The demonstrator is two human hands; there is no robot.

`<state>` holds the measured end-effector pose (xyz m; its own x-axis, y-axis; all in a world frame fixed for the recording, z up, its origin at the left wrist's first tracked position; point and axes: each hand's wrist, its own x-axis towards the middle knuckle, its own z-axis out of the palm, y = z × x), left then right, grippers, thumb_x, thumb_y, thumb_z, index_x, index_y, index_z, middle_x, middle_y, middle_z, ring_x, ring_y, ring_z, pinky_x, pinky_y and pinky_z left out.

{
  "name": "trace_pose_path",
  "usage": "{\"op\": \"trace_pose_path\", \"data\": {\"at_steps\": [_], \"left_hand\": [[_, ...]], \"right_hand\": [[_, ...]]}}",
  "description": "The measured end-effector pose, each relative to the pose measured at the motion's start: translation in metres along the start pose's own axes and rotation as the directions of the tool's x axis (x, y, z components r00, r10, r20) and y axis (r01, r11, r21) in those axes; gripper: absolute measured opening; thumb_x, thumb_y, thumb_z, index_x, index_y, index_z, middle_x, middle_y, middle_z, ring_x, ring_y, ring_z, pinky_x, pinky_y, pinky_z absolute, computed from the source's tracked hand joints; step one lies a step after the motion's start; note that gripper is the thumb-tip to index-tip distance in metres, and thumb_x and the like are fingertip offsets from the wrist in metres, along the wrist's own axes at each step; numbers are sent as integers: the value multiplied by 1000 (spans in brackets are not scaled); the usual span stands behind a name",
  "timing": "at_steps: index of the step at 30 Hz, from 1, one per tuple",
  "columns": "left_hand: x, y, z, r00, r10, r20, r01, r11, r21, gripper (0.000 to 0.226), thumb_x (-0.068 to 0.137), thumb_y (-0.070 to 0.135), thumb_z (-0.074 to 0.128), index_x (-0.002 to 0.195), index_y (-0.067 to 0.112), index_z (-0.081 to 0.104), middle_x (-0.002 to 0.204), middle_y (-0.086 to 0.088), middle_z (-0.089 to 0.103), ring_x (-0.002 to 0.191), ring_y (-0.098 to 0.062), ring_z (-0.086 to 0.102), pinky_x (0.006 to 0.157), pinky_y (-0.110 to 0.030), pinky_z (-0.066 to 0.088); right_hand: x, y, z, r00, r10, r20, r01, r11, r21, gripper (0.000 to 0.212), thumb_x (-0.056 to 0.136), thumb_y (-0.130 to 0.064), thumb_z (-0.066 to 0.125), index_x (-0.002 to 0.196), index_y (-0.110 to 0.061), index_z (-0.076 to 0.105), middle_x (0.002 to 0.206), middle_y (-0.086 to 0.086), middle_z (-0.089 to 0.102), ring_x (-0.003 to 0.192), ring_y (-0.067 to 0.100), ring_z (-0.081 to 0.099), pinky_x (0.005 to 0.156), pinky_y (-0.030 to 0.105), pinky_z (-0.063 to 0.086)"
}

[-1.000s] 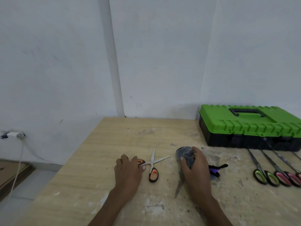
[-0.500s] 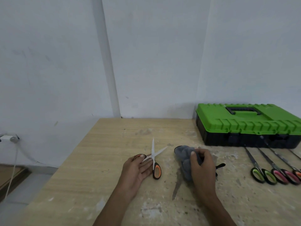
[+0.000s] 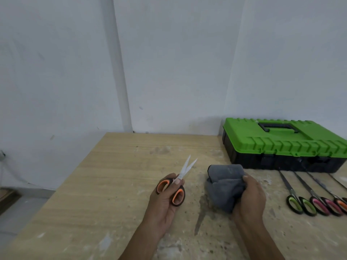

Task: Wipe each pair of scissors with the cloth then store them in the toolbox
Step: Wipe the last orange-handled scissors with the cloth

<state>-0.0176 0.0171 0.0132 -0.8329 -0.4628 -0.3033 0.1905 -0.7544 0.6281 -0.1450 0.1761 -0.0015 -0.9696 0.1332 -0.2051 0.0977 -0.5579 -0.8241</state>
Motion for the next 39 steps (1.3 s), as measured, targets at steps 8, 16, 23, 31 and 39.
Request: {"op": "trace_pose_path", "data": {"at_steps": [8, 16, 23, 31, 39], "left_hand": [[1, -3, -2, 998, 69, -2, -68, 996, 59, 19, 75, -2, 75, 91, 8, 69, 88, -18, 73, 73, -20, 68, 57, -25, 57], [3, -6, -5, 994, 106, -22, -102, 988, 112, 20, 82, -2, 75, 97, 8, 67, 78, -8, 65, 61, -14, 63, 52, -25, 55], [2, -5, -1, 997, 77, -20, -76, 997, 24, 47, 71, -1, 77, 117, 8, 70, 89, -5, 76, 70, -12, 70, 64, -25, 59], [1, -2, 0, 999, -25, 22, 27, 993, -114, 38, 73, 1, 72, 109, 11, 71, 87, -8, 74, 71, -12, 68, 60, -22, 59], [-2, -9, 4, 998, 58, -3, -58, 998, -5, 26, 75, 10, 75, 101, 10, 73, 88, -12, 73, 72, -17, 68, 57, -25, 58]], "right_hand": [[0, -1, -1, 995, 54, 86, -57, 998, 37, 15, 82, -20, 66, 94, -12, 68, 98, 11, 68, 91, 29, 65, 86, 42, 53], [-6, 3, 2, 987, -31, 157, 42, 997, -68, 15, 93, -14, 58, 102, -10, 69, 105, 17, 69, 96, 28, 65, 88, 41, 52], [-19, 3, 3, 953, -135, 273, 210, 940, -270, 21, 99, -12, 54, 98, -21, 72, 108, 7, 73, 105, 22, 65, 91, 38, 51], [-39, -2, 10, 878, -164, 449, 343, 871, -351, 26, 101, -7, 51, 107, -22, 71, 101, -12, 74, 99, 0, 65, 80, 15, 47], [-53, 12, 11, 628, -74, 775, 644, 609, -464, 16, 100, -19, 57, 99, -28, 70, 95, -11, 70, 94, 7, 64, 81, 26, 50]]}}
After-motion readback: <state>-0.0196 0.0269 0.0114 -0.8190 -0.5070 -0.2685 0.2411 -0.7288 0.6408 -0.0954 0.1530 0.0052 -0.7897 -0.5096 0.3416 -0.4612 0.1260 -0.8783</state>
